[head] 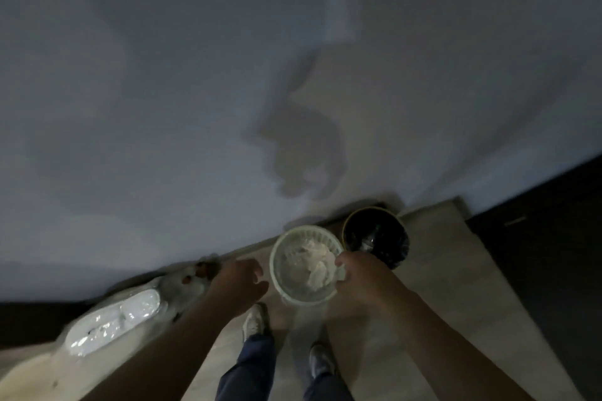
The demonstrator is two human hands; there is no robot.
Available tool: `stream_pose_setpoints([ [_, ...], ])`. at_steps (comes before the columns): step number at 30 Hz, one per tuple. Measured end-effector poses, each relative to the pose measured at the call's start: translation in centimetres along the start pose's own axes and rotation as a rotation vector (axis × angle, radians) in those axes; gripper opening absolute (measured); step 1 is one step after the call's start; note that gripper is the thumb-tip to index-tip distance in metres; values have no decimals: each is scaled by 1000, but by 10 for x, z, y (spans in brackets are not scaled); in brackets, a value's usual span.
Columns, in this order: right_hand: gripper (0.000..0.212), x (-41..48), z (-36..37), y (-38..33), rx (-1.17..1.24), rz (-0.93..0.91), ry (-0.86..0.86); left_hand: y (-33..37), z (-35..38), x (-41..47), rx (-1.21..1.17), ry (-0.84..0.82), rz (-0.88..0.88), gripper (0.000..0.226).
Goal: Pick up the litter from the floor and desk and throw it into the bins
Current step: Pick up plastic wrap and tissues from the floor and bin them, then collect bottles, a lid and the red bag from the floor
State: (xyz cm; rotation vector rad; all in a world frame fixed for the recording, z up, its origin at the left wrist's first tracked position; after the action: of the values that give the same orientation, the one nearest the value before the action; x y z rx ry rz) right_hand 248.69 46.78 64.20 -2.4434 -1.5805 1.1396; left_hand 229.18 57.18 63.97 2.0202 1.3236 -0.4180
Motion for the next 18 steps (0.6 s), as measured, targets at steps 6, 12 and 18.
stream_pose_setpoints([
  [6, 46, -61, -41, -27, -47, -173, -36, 10, 16, -95, -65, 3, -90, 32],
  [12, 51, -100, -33, -81, -167, -297, -114, -19, 0, -175, -282, 152, -202, 34],
  [18, 50, -139, 4, -174, -242, -503, -155, -77, -1, -271, -434, 332, -328, 36],
])
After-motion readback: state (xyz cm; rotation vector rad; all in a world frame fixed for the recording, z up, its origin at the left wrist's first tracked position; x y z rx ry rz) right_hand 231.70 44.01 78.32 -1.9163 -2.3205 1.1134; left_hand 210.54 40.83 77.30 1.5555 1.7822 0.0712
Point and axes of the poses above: each hand's wrist, its own x-axis towards the middle knuckle, its own z-axis out of the palm, y = z × x, the point moved 10 cm from there along x, towards the middle knuckle, and after that the axes turned 2 degrees about -x, right-handed, at the moved point
